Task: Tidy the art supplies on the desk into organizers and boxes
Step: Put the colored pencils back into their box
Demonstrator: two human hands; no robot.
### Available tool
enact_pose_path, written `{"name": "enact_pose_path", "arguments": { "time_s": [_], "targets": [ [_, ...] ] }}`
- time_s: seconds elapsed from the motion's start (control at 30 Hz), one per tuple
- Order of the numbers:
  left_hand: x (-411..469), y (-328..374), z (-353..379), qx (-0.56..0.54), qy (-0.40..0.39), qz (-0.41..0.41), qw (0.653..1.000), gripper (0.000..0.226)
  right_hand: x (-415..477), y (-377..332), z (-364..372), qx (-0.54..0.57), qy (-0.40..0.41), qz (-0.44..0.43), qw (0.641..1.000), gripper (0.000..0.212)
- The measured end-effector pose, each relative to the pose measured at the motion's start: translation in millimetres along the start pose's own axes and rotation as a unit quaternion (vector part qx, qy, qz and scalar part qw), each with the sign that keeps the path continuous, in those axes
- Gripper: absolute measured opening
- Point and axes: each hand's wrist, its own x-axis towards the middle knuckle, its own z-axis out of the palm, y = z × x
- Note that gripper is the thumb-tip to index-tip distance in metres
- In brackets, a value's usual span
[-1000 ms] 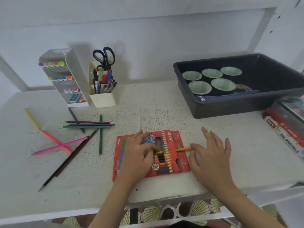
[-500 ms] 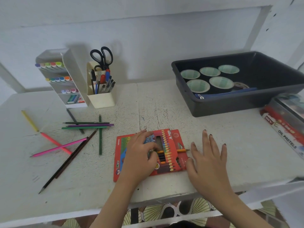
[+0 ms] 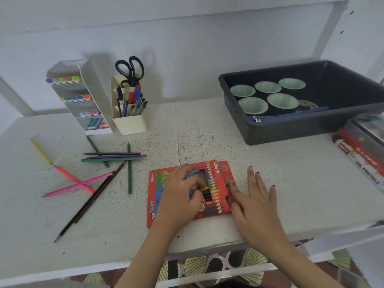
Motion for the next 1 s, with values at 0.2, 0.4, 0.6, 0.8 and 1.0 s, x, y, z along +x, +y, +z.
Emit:
{"name": "enact_pose_path", "arguments": {
  "time_s": [0.2,0.4,0.6,0.8,1.0],
  "targets": [
    [-0.4,-0.9,-0.1,-0.011,0.002,-0.003,1.0,0.02,1.4,-9.4,-2.6,0.042,-0.028,0.024,0.998,0.061],
    [0.4,-1.2,0.8,-0.006,0.008,0.003,1.0,0.018,4.2,-10.2,-4.0,0.059,-0.029,0.027,0.997,0.047],
    [0.1,1.7,-3.7,-0.035,0.046,0.009,0.998,0.021,5.0,-13.5,-10.6,0.061,0.006,0.027,0.998,0.049],
    [-6.6,-7.0,-34.0,-0.022,0.09,-0.01,0.996,0.026,20.0,-39.2,-18.8,0.096,0.044,-0.049,0.993,0.043],
    [-30.7,-44.3,-72.3,0.017,0.157,-0.106,0.982,0.021,42.7,-90.0,-9.2,0.073,0.07,-0.161,0.982,0.018]
  ]
}}
